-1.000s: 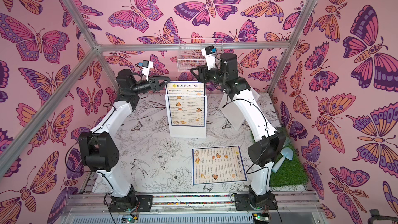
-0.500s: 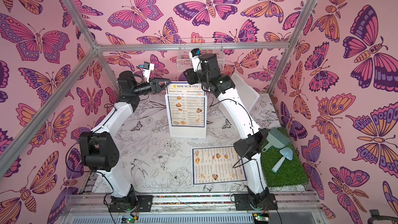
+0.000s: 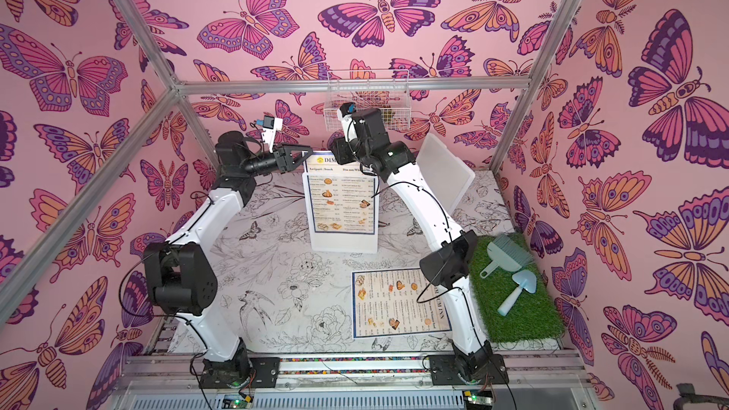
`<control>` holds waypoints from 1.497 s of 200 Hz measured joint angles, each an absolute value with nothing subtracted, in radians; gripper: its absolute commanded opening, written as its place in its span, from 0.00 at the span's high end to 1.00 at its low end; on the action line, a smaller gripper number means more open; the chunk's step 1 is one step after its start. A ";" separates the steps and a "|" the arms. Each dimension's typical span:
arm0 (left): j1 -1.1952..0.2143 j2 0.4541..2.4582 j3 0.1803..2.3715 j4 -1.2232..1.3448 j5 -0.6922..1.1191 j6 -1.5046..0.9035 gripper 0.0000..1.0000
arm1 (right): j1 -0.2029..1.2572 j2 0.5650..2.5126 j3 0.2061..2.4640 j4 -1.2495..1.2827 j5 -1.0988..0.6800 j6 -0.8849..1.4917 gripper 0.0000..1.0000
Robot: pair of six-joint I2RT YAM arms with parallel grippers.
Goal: Insert the menus into the narrow rack
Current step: Insert the menu into the narrow rack.
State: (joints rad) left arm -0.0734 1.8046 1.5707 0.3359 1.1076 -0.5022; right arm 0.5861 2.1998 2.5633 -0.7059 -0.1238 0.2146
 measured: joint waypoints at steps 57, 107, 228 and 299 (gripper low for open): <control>-0.073 1.802 1.558 0.336 1.107 -0.503 0.55 | 0.592 2.141 2.500 -0.727 -0.124 0.208 0.58; -0.073 1.801 1.558 0.336 1.106 -0.503 0.55 | 0.594 2.103 2.457 -0.746 -0.127 0.197 0.60; -0.075 1.763 1.540 0.294 1.057 -0.474 0.55 | 0.595 2.114 2.528 -0.774 -0.112 0.174 0.60; -0.079 1.747 1.530 0.252 1.028 -0.437 0.55 | 0.595 2.130 2.519 -0.789 -0.105 0.156 0.61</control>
State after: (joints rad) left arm -0.0792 1.7470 1.5295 0.2523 1.0275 -0.4366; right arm 0.5945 2.1304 2.5195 -0.7891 -0.1047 0.1562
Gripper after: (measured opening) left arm 0.454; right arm 0.398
